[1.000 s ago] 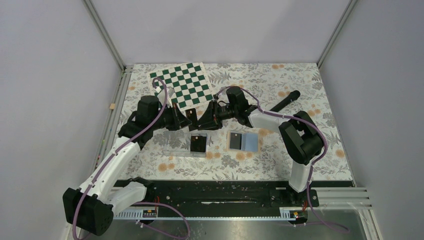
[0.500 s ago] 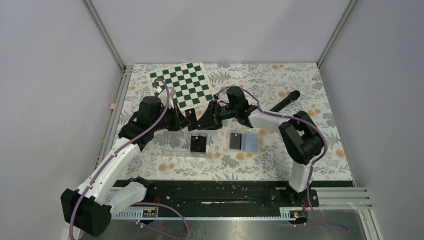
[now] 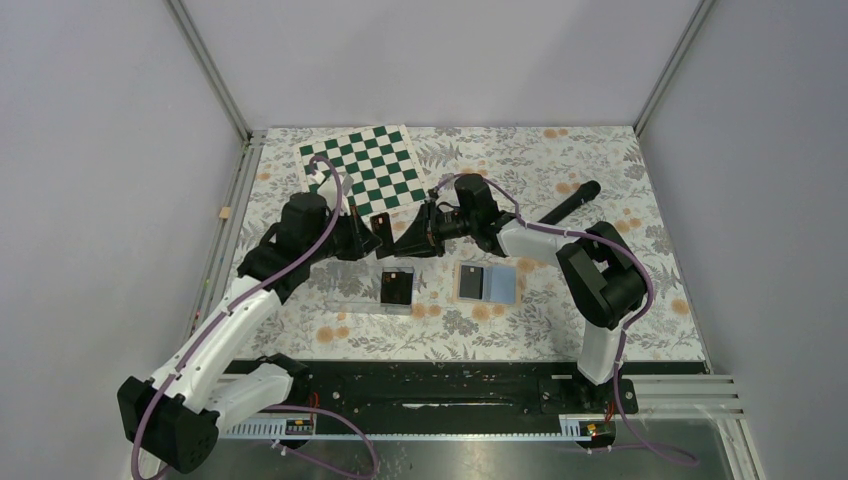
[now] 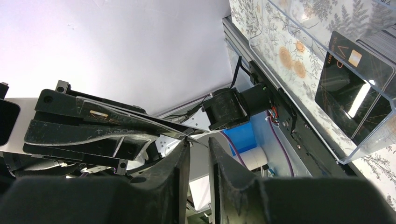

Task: Put the credit cards into the card holder
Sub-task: Place the credit card in the storage box.

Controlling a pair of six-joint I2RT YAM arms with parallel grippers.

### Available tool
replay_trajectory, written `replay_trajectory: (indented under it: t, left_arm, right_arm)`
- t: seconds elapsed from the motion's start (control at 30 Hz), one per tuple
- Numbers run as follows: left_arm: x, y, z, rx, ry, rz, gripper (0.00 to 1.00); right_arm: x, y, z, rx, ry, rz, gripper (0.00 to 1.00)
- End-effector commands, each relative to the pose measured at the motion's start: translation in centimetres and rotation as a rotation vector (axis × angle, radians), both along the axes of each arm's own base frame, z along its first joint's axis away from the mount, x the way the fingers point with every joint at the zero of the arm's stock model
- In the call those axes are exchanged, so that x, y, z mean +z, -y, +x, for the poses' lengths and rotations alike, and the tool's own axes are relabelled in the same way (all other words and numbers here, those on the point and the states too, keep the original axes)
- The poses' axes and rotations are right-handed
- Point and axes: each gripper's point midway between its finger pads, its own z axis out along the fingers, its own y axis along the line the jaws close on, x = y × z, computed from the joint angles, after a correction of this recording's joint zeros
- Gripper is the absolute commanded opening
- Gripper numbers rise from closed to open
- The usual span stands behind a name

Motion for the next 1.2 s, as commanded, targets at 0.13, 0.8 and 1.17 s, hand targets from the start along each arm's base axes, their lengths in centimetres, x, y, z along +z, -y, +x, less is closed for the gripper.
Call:
replay_trajectory:
  t: [0.13, 0.8, 1.17]
  left_arm:
    - [-2.4, -0.5, -0.7, 0.009, -0.087, 0.102, 0.00]
    - [-4.8, 2.6, -2.2, -0.132, -0.241, 0.002, 0.00]
    - [-6.9, 4.6, -2.8, -0.188, -0.357, -0.099, 0.00]
  right_arm:
    - [4.2, -0.6, -0.1, 0.030, 0.120, 0.116, 0.24]
    - [5.5, 0.6, 1.0, 0.007, 0.205, 0.211, 0.16]
    - [7.7, 2.1, 0.7, -0.013, 0.292, 0.307, 0.14]
